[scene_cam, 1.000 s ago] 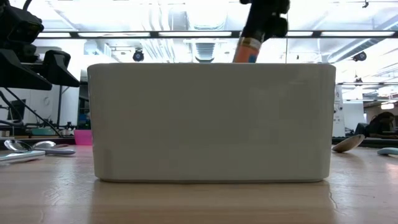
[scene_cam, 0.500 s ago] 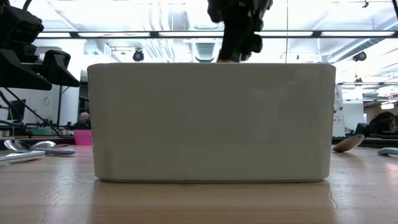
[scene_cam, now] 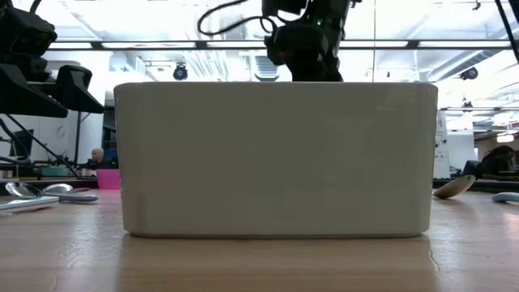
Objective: Pick & Place Food Item
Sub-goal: Put the orange spice bottle into the transparent bin, then put the gold spice bottle into the transparent bin
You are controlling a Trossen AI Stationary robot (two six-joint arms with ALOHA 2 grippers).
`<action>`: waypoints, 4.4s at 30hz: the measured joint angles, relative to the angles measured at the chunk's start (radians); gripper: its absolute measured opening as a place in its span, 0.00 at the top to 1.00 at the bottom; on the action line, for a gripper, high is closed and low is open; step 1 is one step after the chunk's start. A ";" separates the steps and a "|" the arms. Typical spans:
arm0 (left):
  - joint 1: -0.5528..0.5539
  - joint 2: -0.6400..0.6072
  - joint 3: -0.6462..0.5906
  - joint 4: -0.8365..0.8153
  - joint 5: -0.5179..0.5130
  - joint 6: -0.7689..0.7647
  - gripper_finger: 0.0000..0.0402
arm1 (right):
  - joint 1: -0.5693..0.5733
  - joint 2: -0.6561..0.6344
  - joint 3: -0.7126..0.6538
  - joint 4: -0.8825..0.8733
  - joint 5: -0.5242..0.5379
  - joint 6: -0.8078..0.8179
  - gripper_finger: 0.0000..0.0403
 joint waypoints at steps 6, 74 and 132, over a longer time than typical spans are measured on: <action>0.000 0.000 0.000 0.000 0.000 0.000 0.21 | -0.009 0.025 -0.009 0.005 0.000 0.003 0.47; 0.000 0.000 0.000 0.000 0.000 0.000 0.21 | -0.005 0.026 -0.084 0.083 0.032 -0.023 0.47; 0.000 0.000 0.000 0.000 0.000 0.000 0.21 | 0.300 -0.298 -0.044 -0.204 0.082 0.280 0.18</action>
